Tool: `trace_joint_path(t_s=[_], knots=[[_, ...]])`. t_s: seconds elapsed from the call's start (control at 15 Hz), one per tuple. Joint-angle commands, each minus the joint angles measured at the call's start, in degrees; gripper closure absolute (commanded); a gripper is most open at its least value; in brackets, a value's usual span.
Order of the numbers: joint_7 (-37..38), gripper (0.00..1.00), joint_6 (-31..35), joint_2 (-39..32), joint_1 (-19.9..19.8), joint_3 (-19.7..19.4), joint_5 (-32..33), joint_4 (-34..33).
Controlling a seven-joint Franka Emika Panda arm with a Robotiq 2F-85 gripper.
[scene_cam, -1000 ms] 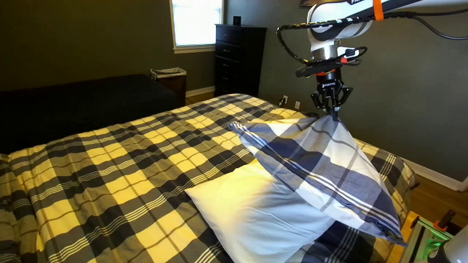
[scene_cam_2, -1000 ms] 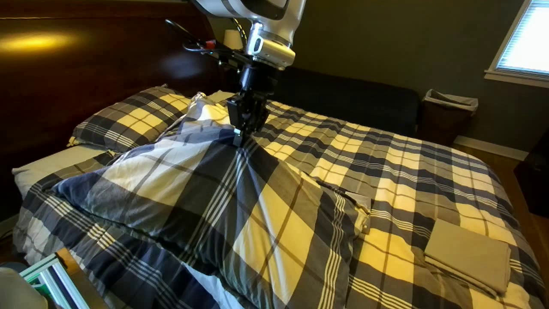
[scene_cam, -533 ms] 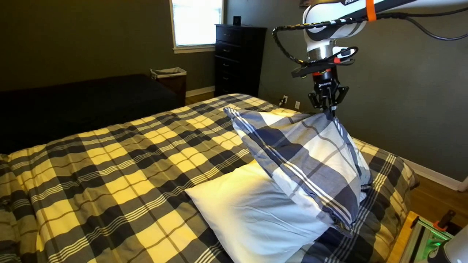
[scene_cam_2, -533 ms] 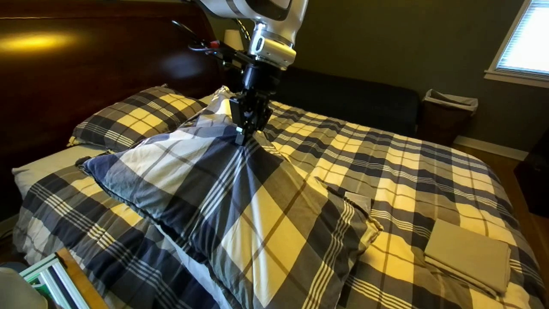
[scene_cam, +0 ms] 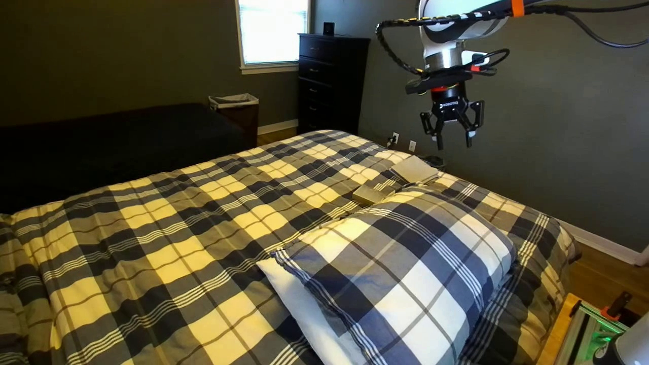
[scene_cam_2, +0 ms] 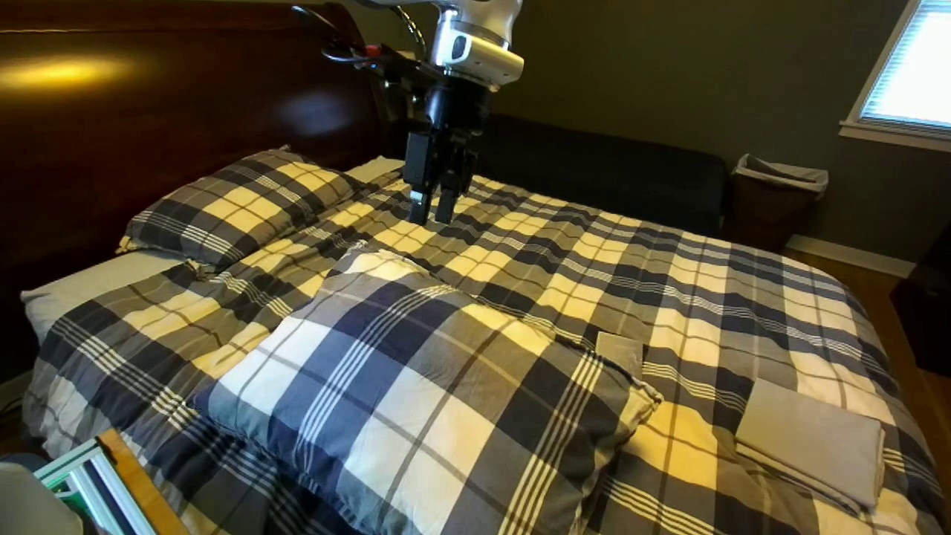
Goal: Remove the checked pillow from on top of the white pillow, pick up the black remote, put it on the bed and then put the checked pillow back on top of the white pillow
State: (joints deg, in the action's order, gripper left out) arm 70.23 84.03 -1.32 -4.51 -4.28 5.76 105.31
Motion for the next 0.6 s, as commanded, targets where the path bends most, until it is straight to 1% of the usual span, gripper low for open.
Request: trace_joint_path(t_s=[0.0, 0.2, 0.33, 0.53], knots=[[-9.92, 0.01, 1.35, 3.83, 0.34, 0.15, 4.50, 1.56], [-17.37, 0.00, 2.32, 7.32, 0.24, 0.34, 9.80, 3.02], [-22.82, 0.00, 3.10, 9.91, 0.02, 0.30, 12.16, 3.86], [-32.01, 0.00, 5.44, 14.81, -1.02, -0.69, 13.30, 5.45]])
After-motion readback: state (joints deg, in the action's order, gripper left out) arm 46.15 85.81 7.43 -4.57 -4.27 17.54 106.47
